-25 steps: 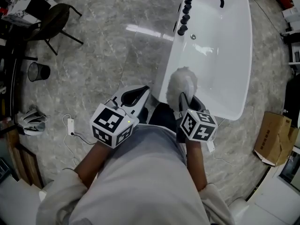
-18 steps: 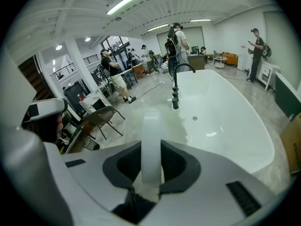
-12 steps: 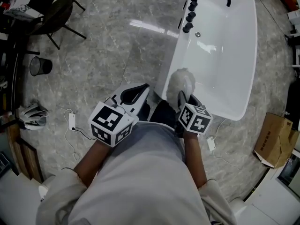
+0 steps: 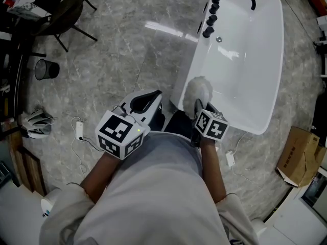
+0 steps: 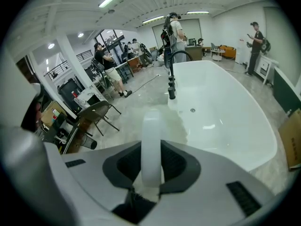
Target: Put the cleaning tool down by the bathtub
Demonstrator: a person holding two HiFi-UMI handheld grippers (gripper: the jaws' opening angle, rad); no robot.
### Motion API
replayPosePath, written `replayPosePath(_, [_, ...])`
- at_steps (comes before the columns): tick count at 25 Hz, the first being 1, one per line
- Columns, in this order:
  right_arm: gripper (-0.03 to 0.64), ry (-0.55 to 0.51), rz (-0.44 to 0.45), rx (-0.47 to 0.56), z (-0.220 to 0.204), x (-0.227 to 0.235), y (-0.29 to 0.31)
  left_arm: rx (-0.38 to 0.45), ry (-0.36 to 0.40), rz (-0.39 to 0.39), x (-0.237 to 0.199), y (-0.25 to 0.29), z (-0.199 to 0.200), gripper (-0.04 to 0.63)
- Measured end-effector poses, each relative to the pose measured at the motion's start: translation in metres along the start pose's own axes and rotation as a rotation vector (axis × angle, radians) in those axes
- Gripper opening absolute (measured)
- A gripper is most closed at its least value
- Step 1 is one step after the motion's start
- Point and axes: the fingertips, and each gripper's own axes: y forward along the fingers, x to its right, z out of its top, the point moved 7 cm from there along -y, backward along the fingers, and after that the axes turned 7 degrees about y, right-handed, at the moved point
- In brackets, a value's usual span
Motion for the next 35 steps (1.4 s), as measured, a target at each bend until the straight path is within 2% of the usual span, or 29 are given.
replayPosePath(14, [0.072, 0.006, -0.026, -0.109, -0.023, 0.014, 0.035, -0.019, -0.011, 0.010, -0.007, 0.003, 0.000, 0.008])
replayPosePath(35, [0.072, 0.037, -0.055, -0.196, -0.047, 0.031, 0.084, -0.048, -0.002, 0.023, -0.010, 0.007, 0.004, 0.008])
